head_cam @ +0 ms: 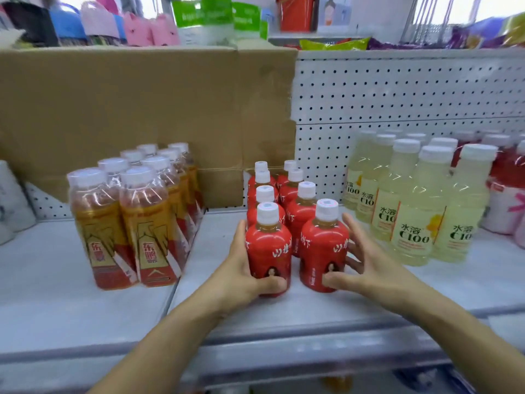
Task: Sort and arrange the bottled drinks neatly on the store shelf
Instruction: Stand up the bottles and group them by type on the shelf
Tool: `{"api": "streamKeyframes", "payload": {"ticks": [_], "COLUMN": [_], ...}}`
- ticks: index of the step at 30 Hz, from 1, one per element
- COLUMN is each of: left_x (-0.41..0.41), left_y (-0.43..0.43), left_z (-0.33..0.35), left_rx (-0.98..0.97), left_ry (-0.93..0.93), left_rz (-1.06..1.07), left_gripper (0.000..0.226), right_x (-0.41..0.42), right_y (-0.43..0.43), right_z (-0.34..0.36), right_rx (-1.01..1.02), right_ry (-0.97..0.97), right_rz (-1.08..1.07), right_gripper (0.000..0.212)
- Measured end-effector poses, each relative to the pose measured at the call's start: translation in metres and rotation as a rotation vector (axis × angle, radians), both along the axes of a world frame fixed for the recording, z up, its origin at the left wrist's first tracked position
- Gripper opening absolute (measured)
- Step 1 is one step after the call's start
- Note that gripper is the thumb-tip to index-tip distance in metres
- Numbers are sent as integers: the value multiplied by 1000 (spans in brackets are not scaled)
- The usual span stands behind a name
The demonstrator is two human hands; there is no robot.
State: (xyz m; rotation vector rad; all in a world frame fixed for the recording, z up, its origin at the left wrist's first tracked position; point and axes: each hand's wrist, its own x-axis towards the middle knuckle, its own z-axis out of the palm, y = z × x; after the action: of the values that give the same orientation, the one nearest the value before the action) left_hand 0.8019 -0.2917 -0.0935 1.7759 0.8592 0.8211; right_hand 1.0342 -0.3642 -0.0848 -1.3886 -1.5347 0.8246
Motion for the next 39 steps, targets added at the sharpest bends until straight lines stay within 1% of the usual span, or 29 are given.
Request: {"api": "streamKeyframes", "payload": {"ticks": [2, 4, 8, 12, 15, 18, 20, 23, 26, 31, 34, 35, 36, 37, 39], "left_x": [5, 9, 19, 22, 19, 18, 20, 21, 14, 7, 9, 11, 13, 15, 22], "left_y": [2, 3, 11, 15, 11, 9, 9, 13, 17, 15, 14, 11, 8, 3, -15], "left_z": [-1, -2, -3, -7, -7, 1, 9, 23, 32, 39, 39, 38, 34, 30, 26], "left_rx": [-32, -38, -51, -44, 13, 125, 203, 297, 312, 296, 290, 297, 341, 436, 720], "left_ry": [-35, -57, -64, -73, 2, 64, 58, 102, 191, 200, 238, 248, 251, 241, 150], "left_rz": [18, 28, 82, 122, 189, 344, 407, 358, 273, 193, 195, 219, 271, 350, 495], "left_gripper": [113, 111, 114, 111, 104, 110, 96, 77, 65, 70, 64, 66, 70, 74, 73], "right_x": [3, 3, 2, 5, 8, 7, 4, -1, 0, -2, -5, -6, -8, -8, -4], "right_y": [13, 23, 39, 43, 39, 35, 37, 40, 42, 36, 32, 30, 28, 24, 16], "right_z": [0, -1, -2, -6, -10, -6, -2, 5, 10, 14, 14, 14, 13, 11, 6], "right_rx": [23, 55, 52, 46, 48, 89, 144, 193, 176, 174, 176, 179, 186, 201, 266], "right_ry": [2, 2, 53, 33, 21, -10, -30, -75, -128, -174, -184, -181, -179, -174, -160], "right_rz": [99, 150, 153, 135, 84, -3, -69, -122, -112, -103, -115, -116, -114, -113, -127], "right_gripper": [106, 99, 94, 86, 85, 81, 76, 70, 61, 57, 58, 61, 64, 68, 73]}}
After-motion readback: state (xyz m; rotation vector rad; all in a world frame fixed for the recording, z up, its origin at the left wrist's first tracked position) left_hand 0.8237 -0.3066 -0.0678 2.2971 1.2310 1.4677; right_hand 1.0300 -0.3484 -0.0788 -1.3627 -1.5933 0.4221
